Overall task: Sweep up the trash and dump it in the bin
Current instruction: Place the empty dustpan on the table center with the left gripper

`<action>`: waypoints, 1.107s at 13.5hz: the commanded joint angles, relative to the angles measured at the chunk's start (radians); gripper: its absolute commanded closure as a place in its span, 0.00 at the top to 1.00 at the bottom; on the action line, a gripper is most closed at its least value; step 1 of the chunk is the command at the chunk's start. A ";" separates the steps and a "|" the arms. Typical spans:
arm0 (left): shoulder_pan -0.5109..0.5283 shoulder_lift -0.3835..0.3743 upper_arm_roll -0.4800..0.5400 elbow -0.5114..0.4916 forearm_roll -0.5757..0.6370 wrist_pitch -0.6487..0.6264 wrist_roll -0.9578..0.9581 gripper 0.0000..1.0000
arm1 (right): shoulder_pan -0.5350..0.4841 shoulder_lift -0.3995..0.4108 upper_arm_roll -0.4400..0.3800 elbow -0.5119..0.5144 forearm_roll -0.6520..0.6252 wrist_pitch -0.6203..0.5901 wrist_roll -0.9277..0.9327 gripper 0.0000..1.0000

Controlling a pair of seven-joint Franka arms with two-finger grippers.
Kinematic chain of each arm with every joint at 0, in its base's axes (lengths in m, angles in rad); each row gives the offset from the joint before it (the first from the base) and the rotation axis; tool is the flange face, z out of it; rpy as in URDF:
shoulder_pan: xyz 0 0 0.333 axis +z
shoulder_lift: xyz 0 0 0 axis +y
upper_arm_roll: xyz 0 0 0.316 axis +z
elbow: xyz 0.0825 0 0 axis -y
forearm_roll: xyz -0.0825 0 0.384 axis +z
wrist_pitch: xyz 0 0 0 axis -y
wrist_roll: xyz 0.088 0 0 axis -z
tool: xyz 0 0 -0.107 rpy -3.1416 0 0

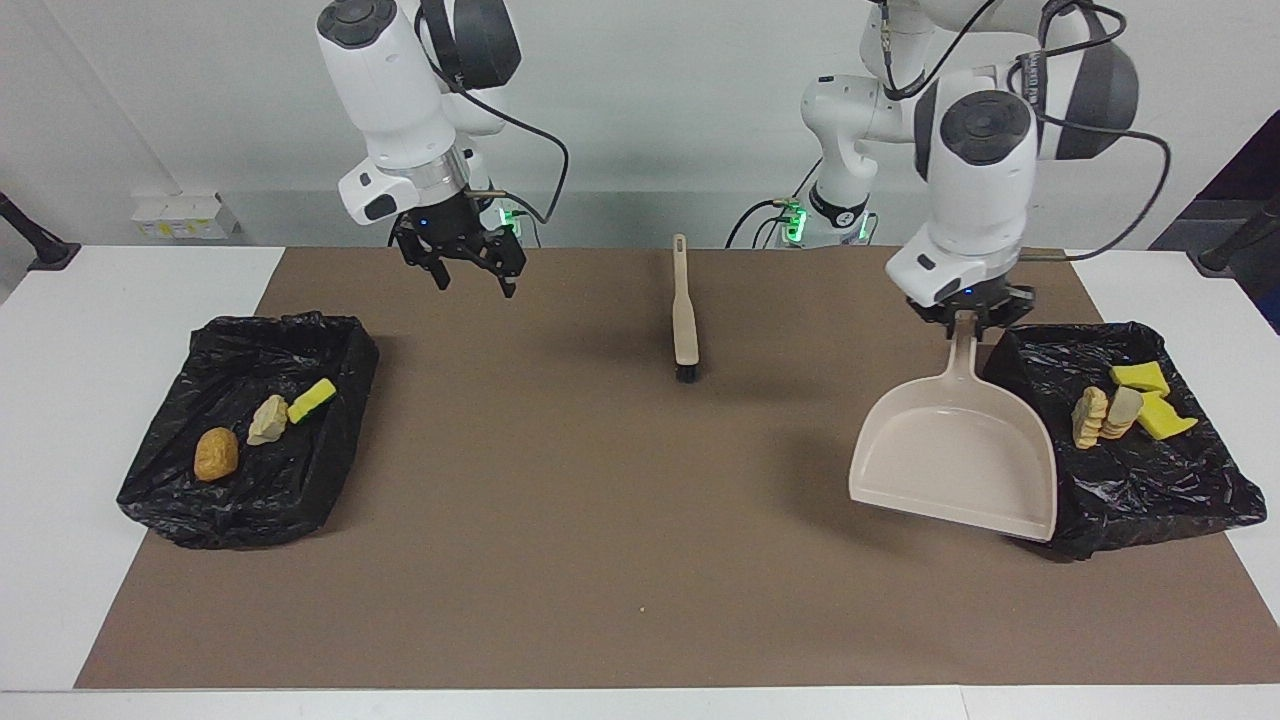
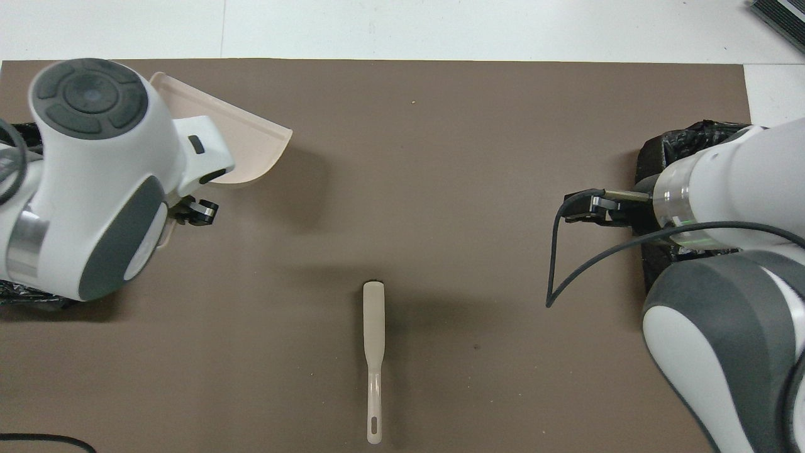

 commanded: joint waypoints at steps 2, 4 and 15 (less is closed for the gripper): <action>-0.070 -0.005 0.022 -0.046 -0.115 0.129 -0.163 0.00 | -0.010 0.088 0.014 0.180 -0.089 -0.130 -0.026 1.00; -0.165 0.065 0.021 -0.046 -0.119 0.197 -0.350 0.00 | -0.004 0.099 0.014 0.215 -0.117 -0.141 -0.028 1.00; -0.350 0.162 0.013 -0.158 -0.300 0.535 -0.554 0.00 | 0.065 0.002 -0.092 0.162 -0.100 -0.215 -0.032 1.00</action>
